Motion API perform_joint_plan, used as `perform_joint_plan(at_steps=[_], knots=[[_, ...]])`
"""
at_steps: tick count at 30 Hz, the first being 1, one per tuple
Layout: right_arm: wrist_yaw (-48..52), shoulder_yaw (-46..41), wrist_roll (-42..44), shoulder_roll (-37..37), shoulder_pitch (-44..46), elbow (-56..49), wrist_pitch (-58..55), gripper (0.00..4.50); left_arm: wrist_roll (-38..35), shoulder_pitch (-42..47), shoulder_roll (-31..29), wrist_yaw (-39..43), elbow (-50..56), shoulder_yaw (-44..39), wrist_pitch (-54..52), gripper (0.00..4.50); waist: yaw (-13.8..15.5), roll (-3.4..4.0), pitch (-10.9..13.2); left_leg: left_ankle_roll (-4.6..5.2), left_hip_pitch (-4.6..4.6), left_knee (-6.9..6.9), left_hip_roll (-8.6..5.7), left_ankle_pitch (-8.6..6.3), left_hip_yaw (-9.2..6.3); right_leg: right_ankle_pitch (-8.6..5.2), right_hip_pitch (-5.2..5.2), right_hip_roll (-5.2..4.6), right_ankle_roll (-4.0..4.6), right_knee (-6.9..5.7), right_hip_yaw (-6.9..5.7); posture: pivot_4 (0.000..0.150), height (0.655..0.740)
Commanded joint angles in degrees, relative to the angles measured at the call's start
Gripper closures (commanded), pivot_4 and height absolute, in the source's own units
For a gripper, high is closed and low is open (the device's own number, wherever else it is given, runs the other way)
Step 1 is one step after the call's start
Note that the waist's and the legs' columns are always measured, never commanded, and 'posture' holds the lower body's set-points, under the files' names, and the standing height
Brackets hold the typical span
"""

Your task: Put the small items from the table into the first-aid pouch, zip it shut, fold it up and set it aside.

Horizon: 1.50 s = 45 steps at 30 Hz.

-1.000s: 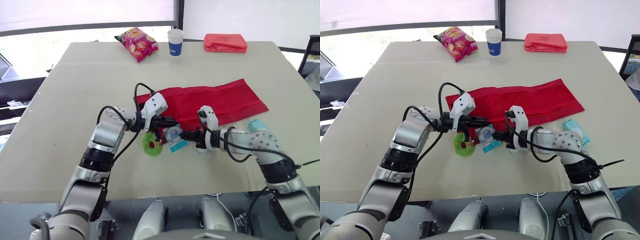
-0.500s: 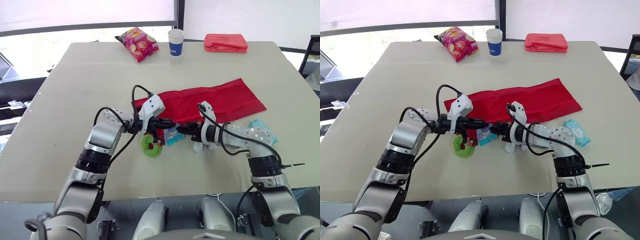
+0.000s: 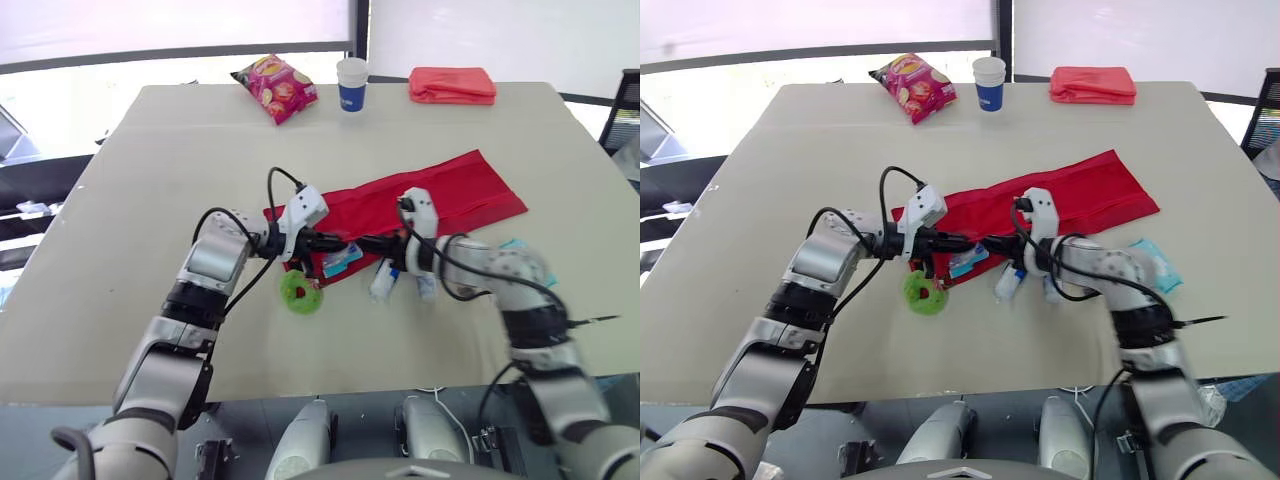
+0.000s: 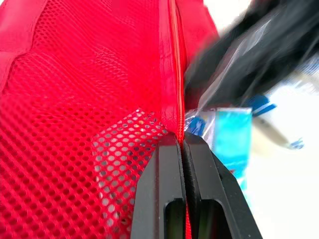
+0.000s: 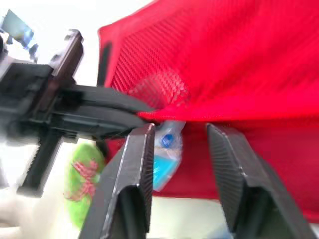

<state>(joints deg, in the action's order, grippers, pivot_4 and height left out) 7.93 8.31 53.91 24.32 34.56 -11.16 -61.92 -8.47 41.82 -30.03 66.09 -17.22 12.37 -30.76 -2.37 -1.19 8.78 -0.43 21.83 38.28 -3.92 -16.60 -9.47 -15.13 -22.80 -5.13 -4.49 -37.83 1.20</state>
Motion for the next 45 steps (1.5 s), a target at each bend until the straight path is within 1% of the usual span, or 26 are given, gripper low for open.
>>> perform_joint_plan(at_steps=[1, 2, 4, 5, 10, 16, 18, 22, 26, 29, 31, 33, 38, 45], knots=[[6.25, 0.74, -2.06, 1.58, -1.05, -7.54, 2.81, 3.34, -0.07, 1.86, -0.03, 0.74, -0.55, 0.07, 1.49, 4.50, -0.40, -0.07, -0.06, 0.00, -0.02, -0.02, 0.02, 0.00, 0.03, 0.00, 0.01, 0.01, 0.00, 0.01, 0.00, 0.150, 0.7400], [7.47, 0.73, -2.31, 1.76, -1.53, -8.27, 3.23, 3.50, -0.08, 2.03, -0.01, 0.88, -0.69, 0.10, 1.55, 4.50, -0.59, -0.08, -0.08, 0.00, -0.08, -0.03, 0.06, 0.00, 0.10, 0.00, 0.02, 0.03, 0.00, -0.02, 0.00, 0.150, 0.7400], [8.63, 1.45, -3.87, 1.02, -1.93, -8.61, 3.89, 4.21, -0.15, 2.18, 0.05, 1.11, -0.66, 0.15, 1.46, 4.50, -0.88, -0.07, -0.08, 0.00, -0.11, -0.06, 0.14, 0.00, 0.09, 0.00, 0.02, 0.09, 0.00, -0.06, -0.01, 0.150, 0.7400], [9.03, 2.44, -5.32, 0.50, -1.95, -8.44, 4.37, 4.46, -0.18, 2.20, 0.07, 1.18, -0.52, 0.16, 1.35, 4.50, -1.01, -0.07, -0.08, 0.00, -0.10, -0.06, 0.14, 0.00, 0.09, 0.00, 0.01, 0.09, 0.00, -0.06, 0.00, 0.150, 0.7400], [10.48, 9.30, -14.69, -3.18, -0.39, -4.17, 7.59, 4.46, -0.49, 2.13, -0.20, 1.53, 0.62, 0.19, 0.52, 4.50, -1.01, -0.08, -0.08, 0.00, -0.08, -0.05, 0.11, 0.00, 0.12, 0.00, -0.02, 0.04, 0.01, -0.05, 0.04, 0.150, 0.7400], [12.31, 17.91, -27.79, -5.98, 3.26, 5.45, 11.67, 4.46, -0.84, 2.08, -0.51, 1.41, 2.69, -0.20, -0.85, 4.50, -0.90, -0.08, -0.08, -0.01, -0.06, -0.04, 0.09, 0.00, 0.11, 0.00, -0.04, 0.03, 0.01, -0.05, 0.04, 0.150, 0.7400], [13.13, 19.40, -30.76, -6.69, 3.92, 7.58, 12.77, 4.46, -0.93, 1.82, -0.58, 1.27, 3.42, -0.29, -1.27, 4.50, -0.91, -0.08, -0.08, -0.01, -0.05, -0.03, 0.08, 0.01, 0.12, 0.00, -0.05, 0.02, 0.01, -0.05, 0.04, 0.150, 0.7400], [14.01, 19.98, -35.40, -10.44, 5.62, 12.97, 16.40, 4.46, -1.13, 1.00, -0.74, 1.02, 4.92, -0.37, -2.00, 4.50, -1.17, -0.07, -0.10, -0.02, -0.06, -0.04, 0.09, 0.01, 0.12, 0.00, -0.08, 0.02, 0.01, -0.08, 0.05, 0.150, 0.7400], [13.96, 17.69, -38.39, -15.34, 7.00, 18.85, 21.42, 4.46, -1.09, -0.02, -0.74, 0.69, 5.94, -0.04, -2.15, 4.50, -1.33, -0.08, -0.16, -0.02, -0.08, -0.05, 0.10, 0.01, 0.12, 0.00, -0.12, 0.02, 0.01, -0.08, 0.05, 0.150, 0.7400], [13.70, 15.99, -40.49, -17.78, 7.59, 22.95, 25.14, 4.46, -0.79, -0.33, -0.70, 0.40, 5.89, 0.18, -1.88, 4.50, -1.21, -0.08, -0.22, -0.03, -0.08, -0.05, 0.10, 0.01, 0.10, 0.01, -0.13, 0.02, 0.02, -0.08, 0.04, 0.150, 0.7400], [13.93, 14.73, -40.83, -19.01, 7.41, 24.26, 25.74, 4.46, -0.53, -0.07, -0.63, 0.23, 5.18, 0.13, -1.55, 4.50, -1.20, -0.06, -0.26, -0.03, -0.08, -0.04, 0.10, 0.01, 0.10, 0.01, -0.13, 0.02, 0.02, -0.08, 0.04, 0.150, 0.7400], [15.27, 14.71, -41.25, -19.17, 6.72, 23.65, 25.85, 4.46, -0.43, 0.06, -0.59, -0.08, 4.88, 0.06, -1.51, 4.50, -1.22, -0.06, -0.26, -0.03, -0.08, -0.04, 0.10, 0.01, 0.09, 0.01, -0.13, 0.02, 0.02, -0.08, 0.04, 0.150, 0.7400], [22.40, 13.55, -37.39, -16.66, 3.36, 14.43, 21.44, 4.46, -0.60, 0.85, -0.78, -0.29, 3.73, -0.54, -1.92, 4.50, -1.03, -0.04, -0.26, -0.03, -0.05, -0.04, 0.09, 0.01, 0.08, 0.01, -0.13, 0.00, 0.02, -0.07, 0.04, 0.150, 0.7400], [23.50, 13.99, -39.36, -15.67, 1.15, 11.40, 19.85, 4.46, -1.22, 0.92, -1.15, 0.12, 4.12, -0.89, -3.30, 4.50, -1.44, -0.04, -0.26, -0.03, -0.05, -0.06, 0.08, 0.01, 0.12, 0.01, -0.14, 0.01, 0.02, -0.10, 0.05, 0.150, 0.7400]])
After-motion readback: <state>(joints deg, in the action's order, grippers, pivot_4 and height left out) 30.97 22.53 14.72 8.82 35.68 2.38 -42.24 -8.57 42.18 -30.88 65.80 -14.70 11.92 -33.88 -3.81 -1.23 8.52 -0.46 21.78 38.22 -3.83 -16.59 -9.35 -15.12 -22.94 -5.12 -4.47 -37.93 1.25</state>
